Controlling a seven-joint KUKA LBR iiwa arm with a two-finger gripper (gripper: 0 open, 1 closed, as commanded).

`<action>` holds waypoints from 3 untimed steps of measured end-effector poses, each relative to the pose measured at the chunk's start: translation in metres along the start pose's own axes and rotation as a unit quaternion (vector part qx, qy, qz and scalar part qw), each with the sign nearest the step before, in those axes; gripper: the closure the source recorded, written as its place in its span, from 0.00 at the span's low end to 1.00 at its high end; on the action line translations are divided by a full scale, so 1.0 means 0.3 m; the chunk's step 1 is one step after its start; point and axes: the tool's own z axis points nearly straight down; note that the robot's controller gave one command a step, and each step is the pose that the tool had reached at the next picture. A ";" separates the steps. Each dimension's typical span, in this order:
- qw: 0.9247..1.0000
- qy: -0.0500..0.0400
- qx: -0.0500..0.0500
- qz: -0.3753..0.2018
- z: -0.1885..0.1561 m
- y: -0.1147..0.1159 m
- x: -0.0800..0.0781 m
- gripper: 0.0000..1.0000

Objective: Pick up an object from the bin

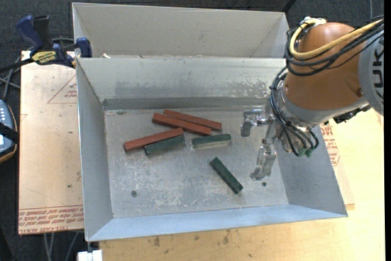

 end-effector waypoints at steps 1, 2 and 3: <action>0.999 -0.002 0.000 0.050 0.248 -0.013 -0.015 0.00; 0.998 0.000 0.000 0.063 0.456 -0.013 -0.010 0.00; 0.991 0.001 0.000 0.135 0.447 -0.004 0.025 0.00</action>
Offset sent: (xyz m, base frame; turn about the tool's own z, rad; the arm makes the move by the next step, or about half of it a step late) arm -0.0029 -0.0055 -0.0734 0.2800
